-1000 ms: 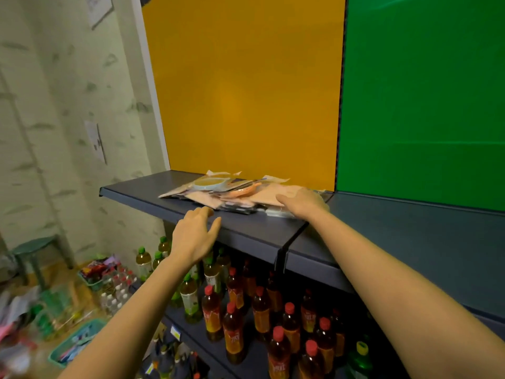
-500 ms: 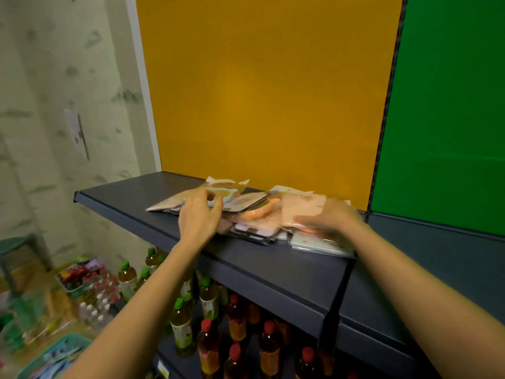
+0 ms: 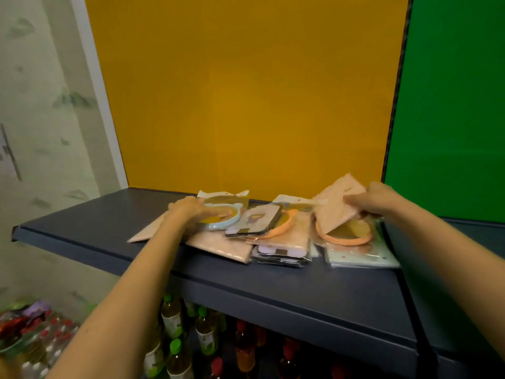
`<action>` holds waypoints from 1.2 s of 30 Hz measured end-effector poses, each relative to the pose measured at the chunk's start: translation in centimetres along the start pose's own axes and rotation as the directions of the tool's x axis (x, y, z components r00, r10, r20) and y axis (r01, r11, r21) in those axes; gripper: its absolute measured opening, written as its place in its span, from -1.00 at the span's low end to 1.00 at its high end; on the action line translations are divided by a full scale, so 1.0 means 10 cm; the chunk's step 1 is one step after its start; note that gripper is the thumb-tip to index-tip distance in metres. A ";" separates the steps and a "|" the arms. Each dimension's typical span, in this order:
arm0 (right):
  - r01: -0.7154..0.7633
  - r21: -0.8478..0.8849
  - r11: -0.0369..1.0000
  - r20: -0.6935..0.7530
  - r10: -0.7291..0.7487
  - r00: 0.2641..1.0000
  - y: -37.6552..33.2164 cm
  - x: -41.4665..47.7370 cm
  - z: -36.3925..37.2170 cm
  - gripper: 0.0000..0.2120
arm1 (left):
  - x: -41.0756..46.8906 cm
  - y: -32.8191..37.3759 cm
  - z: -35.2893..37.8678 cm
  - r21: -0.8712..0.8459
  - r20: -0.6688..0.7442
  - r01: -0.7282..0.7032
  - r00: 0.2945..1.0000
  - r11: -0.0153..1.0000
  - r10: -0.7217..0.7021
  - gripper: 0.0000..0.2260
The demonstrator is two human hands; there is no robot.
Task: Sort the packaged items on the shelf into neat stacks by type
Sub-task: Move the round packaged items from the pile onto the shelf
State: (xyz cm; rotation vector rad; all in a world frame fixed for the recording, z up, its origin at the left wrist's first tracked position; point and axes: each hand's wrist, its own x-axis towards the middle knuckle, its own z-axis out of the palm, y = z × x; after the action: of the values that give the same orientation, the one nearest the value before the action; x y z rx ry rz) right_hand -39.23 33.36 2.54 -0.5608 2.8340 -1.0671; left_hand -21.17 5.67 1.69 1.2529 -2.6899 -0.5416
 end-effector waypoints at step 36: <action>-0.087 0.485 0.870 -0.516 0.365 0.775 2.31 -2.31 -1.88 -0.80 | -1.84 2.81 1.13 -0.944 0.266 0.073 0.745 0.322 0.612 -0.94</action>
State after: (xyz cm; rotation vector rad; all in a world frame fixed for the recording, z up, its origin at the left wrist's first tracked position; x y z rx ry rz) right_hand -28.34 69.36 0.23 0.2199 2.8279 -2.0403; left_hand -32.27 39.28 2.26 0.1915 -2.0404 -2.2911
